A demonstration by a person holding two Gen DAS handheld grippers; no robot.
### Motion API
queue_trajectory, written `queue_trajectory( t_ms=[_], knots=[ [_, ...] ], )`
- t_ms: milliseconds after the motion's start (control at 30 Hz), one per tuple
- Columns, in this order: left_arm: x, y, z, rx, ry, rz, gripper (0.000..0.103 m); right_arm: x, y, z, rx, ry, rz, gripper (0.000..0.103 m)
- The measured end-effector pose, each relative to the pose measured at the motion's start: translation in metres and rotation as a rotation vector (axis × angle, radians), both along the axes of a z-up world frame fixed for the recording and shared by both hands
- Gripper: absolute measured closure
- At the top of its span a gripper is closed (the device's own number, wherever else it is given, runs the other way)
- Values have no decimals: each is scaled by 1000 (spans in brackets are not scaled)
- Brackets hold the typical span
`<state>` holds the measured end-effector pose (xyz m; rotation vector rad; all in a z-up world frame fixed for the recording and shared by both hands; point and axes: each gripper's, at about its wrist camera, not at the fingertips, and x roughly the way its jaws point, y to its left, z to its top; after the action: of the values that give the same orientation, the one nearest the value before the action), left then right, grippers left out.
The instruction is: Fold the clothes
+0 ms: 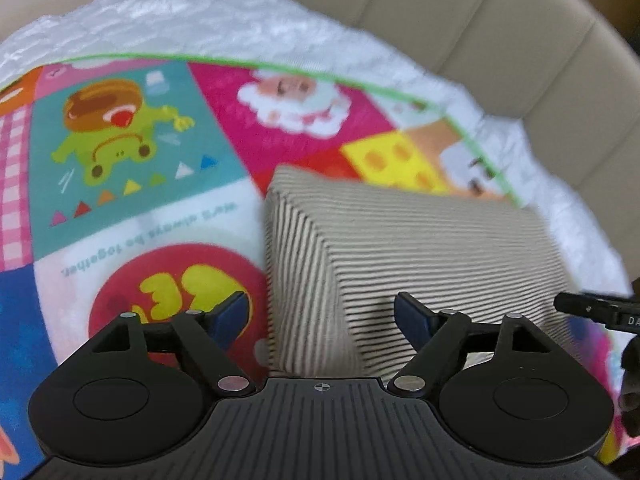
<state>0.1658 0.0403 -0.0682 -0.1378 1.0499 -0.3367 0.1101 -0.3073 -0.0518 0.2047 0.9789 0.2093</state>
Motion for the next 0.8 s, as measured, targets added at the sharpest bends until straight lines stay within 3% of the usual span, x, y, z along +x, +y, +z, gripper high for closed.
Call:
queue_trajectory(
  t_ms=[33, 67, 100, 133, 167, 233, 333, 400, 667, 800],
  knots=[
    [2, -1, -4, -8, 7, -9, 31, 4, 11, -5, -47, -7, 33, 38],
    [2, -2, -4, -19, 4, -21, 44, 6, 23, -8, -99, -29, 72, 46],
    [0, -5, -1, -19, -11, -36, 66, 7, 34, -10, -152, -57, 115, 67],
    [-2, -7, 4, -12, -31, -52, 80, 5, 40, -6, -192, -90, 141, 84],
    [-4, -8, 13, 2, -56, -64, 87, 1, 45, 1, -225, -124, 158, 87],
    [-10, -4, 34, -14, -86, -81, 88, -6, 49, 18, -256, -185, 178, 89],
    [-24, 3, 58, -33, -110, -114, 88, -23, 29, 56, -136, -214, 181, 89],
    [-34, 7, 63, -17, -99, -127, 88, -35, 19, 65, -84, -192, 181, 89],
    [-37, 0, 6, 98, 19, -114, 82, -33, 21, 11, -133, -64, 141, 85],
    [-39, 10, 23, 108, -21, -77, 68, -31, 14, 8, -128, -45, 122, 73]
  ],
)
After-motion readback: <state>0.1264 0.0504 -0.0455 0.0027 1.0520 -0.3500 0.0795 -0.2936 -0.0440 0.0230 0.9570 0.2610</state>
